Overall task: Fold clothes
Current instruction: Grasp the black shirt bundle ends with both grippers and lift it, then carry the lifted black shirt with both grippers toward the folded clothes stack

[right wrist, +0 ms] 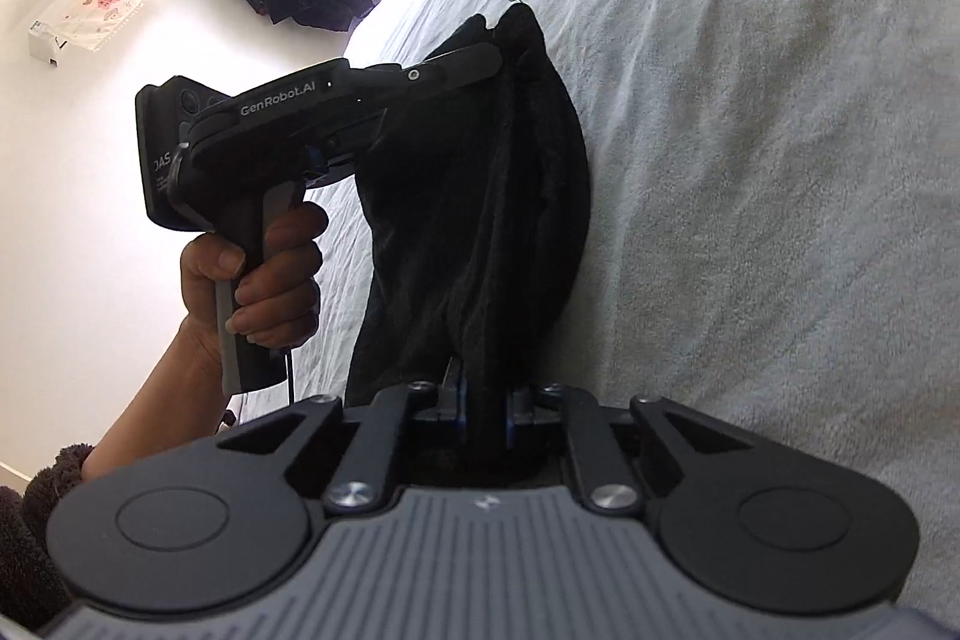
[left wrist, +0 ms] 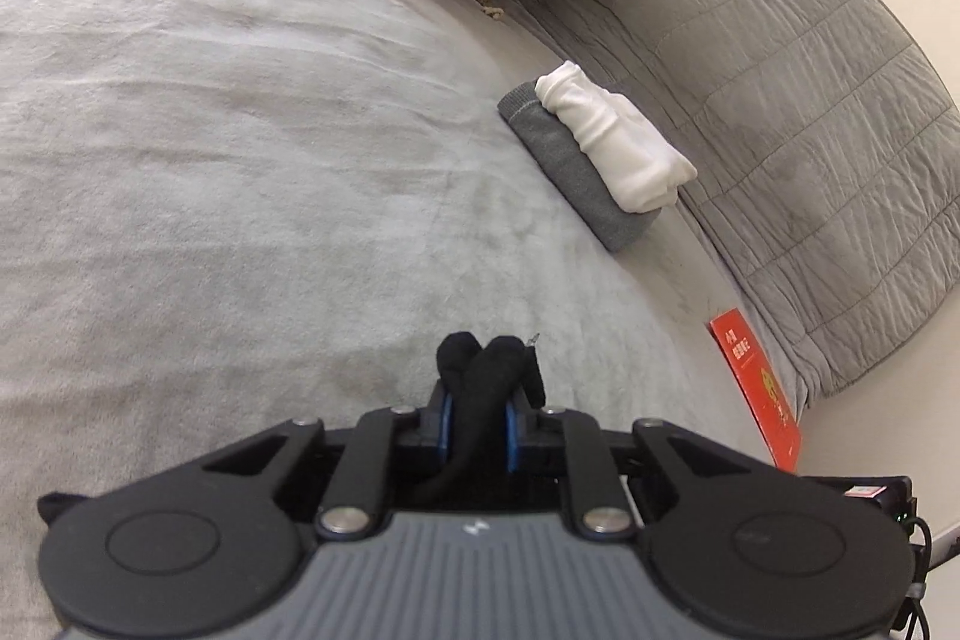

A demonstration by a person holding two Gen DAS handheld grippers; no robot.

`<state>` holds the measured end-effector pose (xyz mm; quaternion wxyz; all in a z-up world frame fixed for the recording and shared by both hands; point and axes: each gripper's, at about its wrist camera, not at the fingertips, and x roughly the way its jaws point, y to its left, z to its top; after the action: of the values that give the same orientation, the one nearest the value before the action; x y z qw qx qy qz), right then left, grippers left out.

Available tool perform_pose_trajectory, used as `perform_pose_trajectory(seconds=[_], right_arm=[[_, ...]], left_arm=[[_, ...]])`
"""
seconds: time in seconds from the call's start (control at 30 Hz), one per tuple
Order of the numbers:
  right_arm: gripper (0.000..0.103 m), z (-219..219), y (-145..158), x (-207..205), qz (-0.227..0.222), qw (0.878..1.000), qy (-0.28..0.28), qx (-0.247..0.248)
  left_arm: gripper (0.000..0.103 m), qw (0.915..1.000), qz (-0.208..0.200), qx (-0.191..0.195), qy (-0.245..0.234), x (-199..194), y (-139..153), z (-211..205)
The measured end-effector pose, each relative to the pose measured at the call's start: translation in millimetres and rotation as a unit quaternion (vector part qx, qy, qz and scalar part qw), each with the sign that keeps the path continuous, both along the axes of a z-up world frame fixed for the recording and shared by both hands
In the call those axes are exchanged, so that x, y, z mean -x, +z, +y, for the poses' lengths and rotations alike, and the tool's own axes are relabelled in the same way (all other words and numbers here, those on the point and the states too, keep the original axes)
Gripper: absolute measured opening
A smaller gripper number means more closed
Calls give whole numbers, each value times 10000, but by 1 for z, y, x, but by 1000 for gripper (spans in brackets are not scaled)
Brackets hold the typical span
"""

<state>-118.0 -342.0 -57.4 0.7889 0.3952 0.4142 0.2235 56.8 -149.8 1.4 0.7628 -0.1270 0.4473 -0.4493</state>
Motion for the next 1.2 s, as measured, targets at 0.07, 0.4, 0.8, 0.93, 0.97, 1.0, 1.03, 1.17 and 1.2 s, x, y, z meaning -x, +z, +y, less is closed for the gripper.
perform_pose_trajectory(seconds=[0.07, 0.4, 0.8, 0.93, 0.97, 1.0, 1.03, 1.17, 1.2], right_arm=[[12, -1, 11, 6, -102, 9999, -78, 108], [12, -32, 92, 25, -849, 9949, -378, 401], [12, -129, 153, -20, -1095, 9882, -651, 847], [12, -167, 164, -36, -1170, 9855, -860, 876], [12, -178, 167, -40, -1197, 9847, -913, 873], [12, -186, 169, -43, -1218, 9842, -957, 853], [12, -196, 170, -47, -1244, 9837, -1007, 819], [12, -229, 173, -64, -1356, 9809, -1174, 753], [12, -236, 172, -67, -1393, 9802, -1207, 725]], left_arm=[[16, 9997, -119, 159, 119, 4, 14, 6], [15, 9926, -498, 958, 552, 11, 77, 1], [15, 9888, -640, 1255, 486, -35, 123, -106], [15, 9890, -765, 1221, 339, -58, 137, -153], [15, 9889, -809, 1207, 294, -63, 141, -164], [15, 9888, -845, 1201, 261, -68, 145, -174], [15, 9885, -882, 1203, 230, -73, 149, -184], [15, 9892, -955, 1108, 117, -91, 163, -226], [15, 9895, -989, 1050, 89, -95, 166, -236]])
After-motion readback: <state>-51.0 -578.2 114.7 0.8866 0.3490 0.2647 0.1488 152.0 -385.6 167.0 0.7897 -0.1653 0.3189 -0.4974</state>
